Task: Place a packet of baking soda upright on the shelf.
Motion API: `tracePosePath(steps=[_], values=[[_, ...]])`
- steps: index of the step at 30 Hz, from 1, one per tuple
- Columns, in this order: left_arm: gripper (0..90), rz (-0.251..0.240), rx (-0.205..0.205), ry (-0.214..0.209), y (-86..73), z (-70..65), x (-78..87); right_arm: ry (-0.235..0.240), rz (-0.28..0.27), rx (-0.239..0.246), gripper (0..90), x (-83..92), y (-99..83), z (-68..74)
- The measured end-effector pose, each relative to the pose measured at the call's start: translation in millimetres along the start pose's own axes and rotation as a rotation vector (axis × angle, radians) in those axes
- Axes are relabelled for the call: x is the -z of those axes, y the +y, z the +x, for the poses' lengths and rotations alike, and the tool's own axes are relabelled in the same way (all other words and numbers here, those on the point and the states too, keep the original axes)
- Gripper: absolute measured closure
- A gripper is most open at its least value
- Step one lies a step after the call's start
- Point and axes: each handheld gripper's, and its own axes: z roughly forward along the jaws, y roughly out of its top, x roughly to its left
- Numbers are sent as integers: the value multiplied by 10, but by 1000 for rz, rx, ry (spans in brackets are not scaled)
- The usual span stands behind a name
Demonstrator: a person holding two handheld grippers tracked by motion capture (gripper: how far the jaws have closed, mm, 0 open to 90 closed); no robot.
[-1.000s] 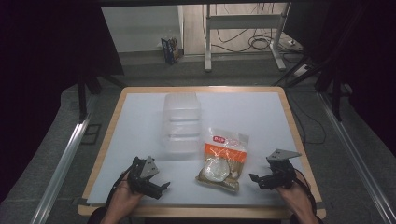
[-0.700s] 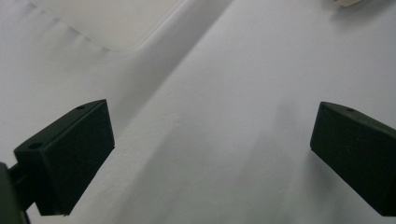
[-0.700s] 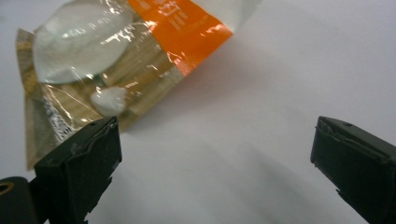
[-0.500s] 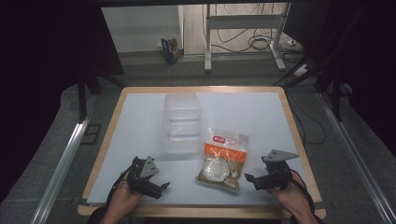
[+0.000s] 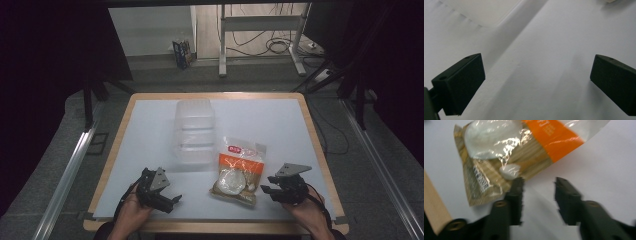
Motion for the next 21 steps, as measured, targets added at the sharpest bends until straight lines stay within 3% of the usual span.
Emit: tracePosePath(steps=[4,5,15,17,21], values=[[0,3,-4,2,2,-5,-3,58,18,27,865,-8,-27,7],[0,4,-4,3,2,-6,-3,69,22,32,886,-12,-28,13],[0,5,-7,3,5,-8,-4,143,93,81,889,-233,12,166],[0,4,-7,3,5,-8,-5,135,115,99,889,-271,17,193],[0,13,-15,5,8,-8,-10,150,112,73,889,-275,13,174]])
